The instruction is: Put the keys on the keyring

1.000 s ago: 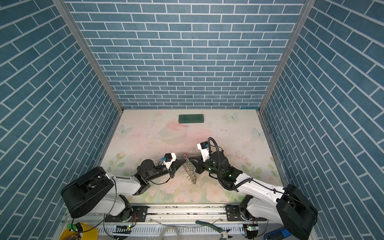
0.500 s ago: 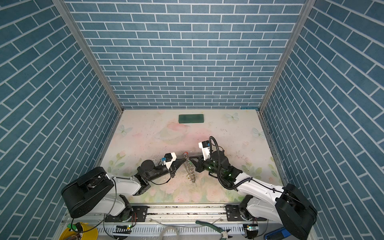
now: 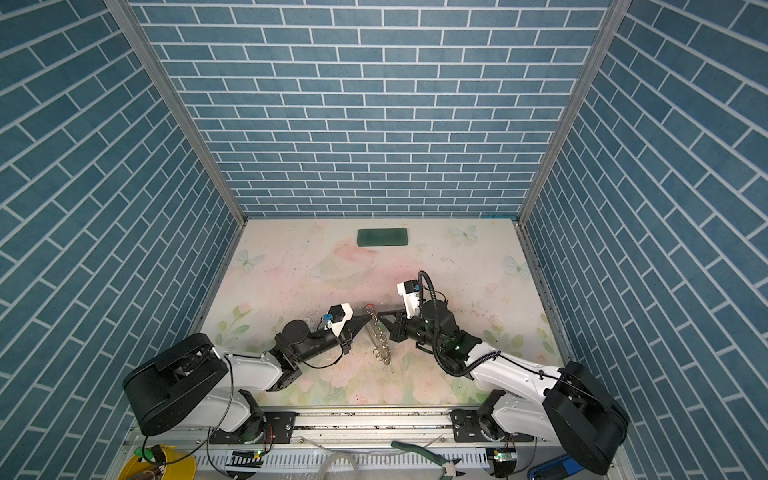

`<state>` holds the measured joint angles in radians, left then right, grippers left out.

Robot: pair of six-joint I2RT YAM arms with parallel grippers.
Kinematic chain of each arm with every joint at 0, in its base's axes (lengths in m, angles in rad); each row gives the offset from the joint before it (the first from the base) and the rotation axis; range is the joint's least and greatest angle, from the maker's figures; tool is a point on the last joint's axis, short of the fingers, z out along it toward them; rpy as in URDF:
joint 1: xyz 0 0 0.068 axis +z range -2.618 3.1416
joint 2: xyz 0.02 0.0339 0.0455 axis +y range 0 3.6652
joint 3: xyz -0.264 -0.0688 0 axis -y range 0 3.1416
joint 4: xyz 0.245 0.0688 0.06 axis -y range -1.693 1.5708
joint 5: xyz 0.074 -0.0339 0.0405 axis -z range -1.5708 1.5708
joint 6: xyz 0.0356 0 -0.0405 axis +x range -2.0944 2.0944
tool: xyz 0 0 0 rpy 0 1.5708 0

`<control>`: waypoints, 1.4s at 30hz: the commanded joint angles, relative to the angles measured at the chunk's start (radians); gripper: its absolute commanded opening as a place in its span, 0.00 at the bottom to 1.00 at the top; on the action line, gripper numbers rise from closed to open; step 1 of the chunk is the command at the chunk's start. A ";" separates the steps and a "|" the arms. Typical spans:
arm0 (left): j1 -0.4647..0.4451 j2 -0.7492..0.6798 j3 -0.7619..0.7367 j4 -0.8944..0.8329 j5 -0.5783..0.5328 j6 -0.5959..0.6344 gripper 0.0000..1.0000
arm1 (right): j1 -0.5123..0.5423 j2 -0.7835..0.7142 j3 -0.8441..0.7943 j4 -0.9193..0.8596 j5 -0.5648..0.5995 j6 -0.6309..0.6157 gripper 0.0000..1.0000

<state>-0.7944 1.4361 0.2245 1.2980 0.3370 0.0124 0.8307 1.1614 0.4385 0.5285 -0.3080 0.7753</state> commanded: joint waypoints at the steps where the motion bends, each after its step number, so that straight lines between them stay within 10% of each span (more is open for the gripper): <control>1: -0.011 -0.003 0.042 0.107 -0.012 0.001 0.00 | -0.012 0.011 0.029 -0.015 0.007 0.042 0.00; 42: 0.023 -0.074 0.026 0.008 0.038 -0.065 0.00 | -0.011 -0.190 0.053 -0.324 0.069 -0.442 0.00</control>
<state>-0.8021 1.3891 0.2481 1.2789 0.4026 -0.0395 0.8406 0.9668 0.4854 0.2558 -0.2878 0.4034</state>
